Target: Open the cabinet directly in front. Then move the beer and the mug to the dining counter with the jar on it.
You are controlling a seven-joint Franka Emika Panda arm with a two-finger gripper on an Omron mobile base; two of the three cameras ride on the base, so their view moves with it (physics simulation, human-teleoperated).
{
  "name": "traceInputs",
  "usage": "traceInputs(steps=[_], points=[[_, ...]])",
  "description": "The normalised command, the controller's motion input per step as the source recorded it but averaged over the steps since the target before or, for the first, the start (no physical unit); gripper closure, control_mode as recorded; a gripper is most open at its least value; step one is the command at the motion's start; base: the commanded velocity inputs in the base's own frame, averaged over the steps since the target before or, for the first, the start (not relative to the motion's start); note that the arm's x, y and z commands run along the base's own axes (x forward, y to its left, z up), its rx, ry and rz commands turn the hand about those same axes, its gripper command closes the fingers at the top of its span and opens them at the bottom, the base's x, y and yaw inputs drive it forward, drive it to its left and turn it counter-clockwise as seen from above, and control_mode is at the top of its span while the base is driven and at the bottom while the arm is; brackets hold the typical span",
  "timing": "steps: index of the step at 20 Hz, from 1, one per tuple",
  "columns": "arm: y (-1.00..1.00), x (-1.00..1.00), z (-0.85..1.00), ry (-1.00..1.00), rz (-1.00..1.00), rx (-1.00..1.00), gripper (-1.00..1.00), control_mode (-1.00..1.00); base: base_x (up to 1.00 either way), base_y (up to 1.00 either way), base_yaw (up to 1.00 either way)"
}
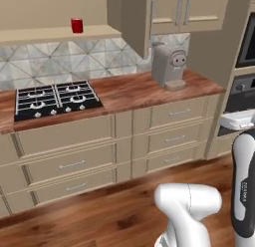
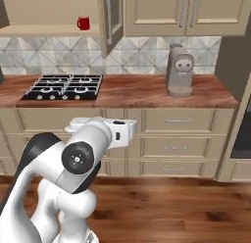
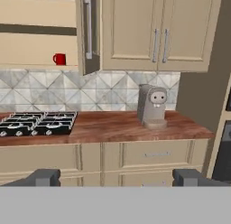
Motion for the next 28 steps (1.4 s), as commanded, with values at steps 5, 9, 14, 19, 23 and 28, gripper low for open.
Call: traceInputs(steps=[5,9,14,19,23,28], points=[[0.0,0.0,0.0,0.0,0.0,0.0,-1.0,1.0,0.91,1.0,0.0],[0.0,0.0,0.0,0.0,0.0,0.0,-1.0,1.0,1.0,0.98,0.0],[0.0,0.0,0.0,0.0,0.0,0.0,-1.0,1.0,1.0,0.47,0.03],[0.0,0.0,0.0,0.0,0.0,0.0,-1.0,1.0,0.94,0.01,0.12],[0.0,0.0,0.0,0.0,0.0,0.0,-1.0,1.0,0.65,0.0,0.11],[0.0,0.0,0.0,0.0,0.0,0.0,-1.0,1.0,0.48,0.0,0.05]])
